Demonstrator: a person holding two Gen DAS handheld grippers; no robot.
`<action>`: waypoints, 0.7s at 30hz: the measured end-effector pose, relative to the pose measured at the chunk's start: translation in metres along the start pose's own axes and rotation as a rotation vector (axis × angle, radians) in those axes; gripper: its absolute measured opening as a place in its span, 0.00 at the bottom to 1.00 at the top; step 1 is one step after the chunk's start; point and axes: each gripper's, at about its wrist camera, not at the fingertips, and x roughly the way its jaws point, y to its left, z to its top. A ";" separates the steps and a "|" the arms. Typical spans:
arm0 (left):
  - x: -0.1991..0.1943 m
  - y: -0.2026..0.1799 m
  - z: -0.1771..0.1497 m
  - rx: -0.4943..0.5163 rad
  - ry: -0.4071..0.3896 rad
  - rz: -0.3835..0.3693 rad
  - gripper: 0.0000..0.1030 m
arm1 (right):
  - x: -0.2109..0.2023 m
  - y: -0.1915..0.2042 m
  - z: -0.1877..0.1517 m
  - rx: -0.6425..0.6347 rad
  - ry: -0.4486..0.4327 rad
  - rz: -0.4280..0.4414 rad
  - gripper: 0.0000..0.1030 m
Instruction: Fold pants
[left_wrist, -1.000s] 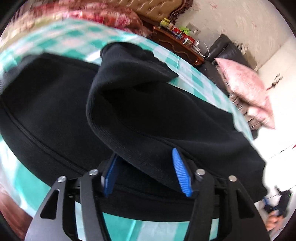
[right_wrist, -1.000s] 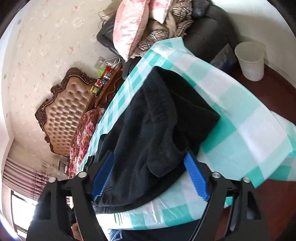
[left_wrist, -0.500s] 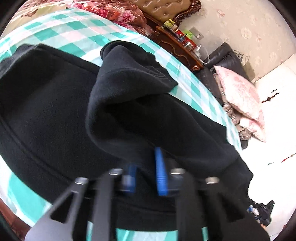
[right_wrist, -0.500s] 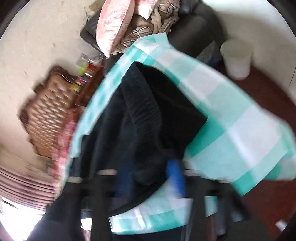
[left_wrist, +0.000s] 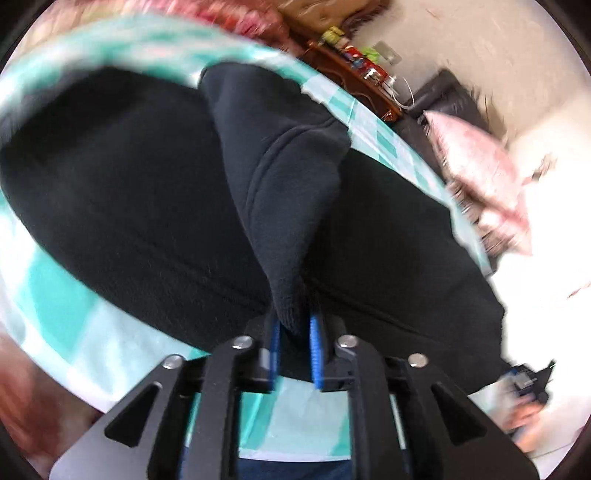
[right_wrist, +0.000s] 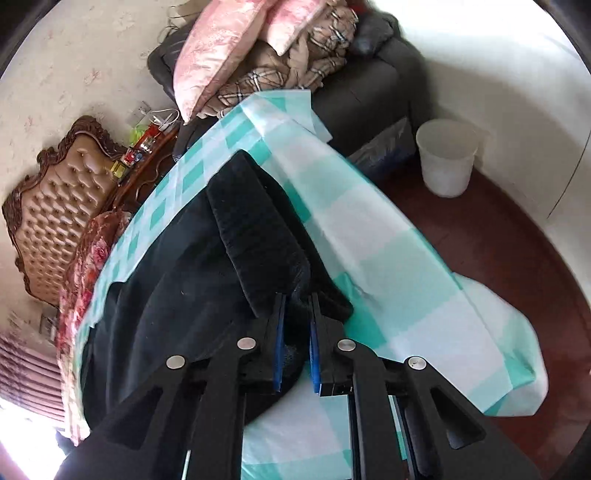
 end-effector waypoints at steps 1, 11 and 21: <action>-0.005 -0.006 0.003 0.034 -0.031 0.036 0.41 | -0.001 0.005 0.000 -0.024 -0.009 -0.024 0.11; 0.028 -0.109 0.043 0.729 -0.229 0.637 0.63 | 0.000 0.023 -0.015 -0.140 -0.065 -0.182 0.16; 0.084 -0.108 0.109 0.729 -0.131 0.750 0.09 | 0.001 0.022 -0.015 -0.158 -0.067 -0.191 0.16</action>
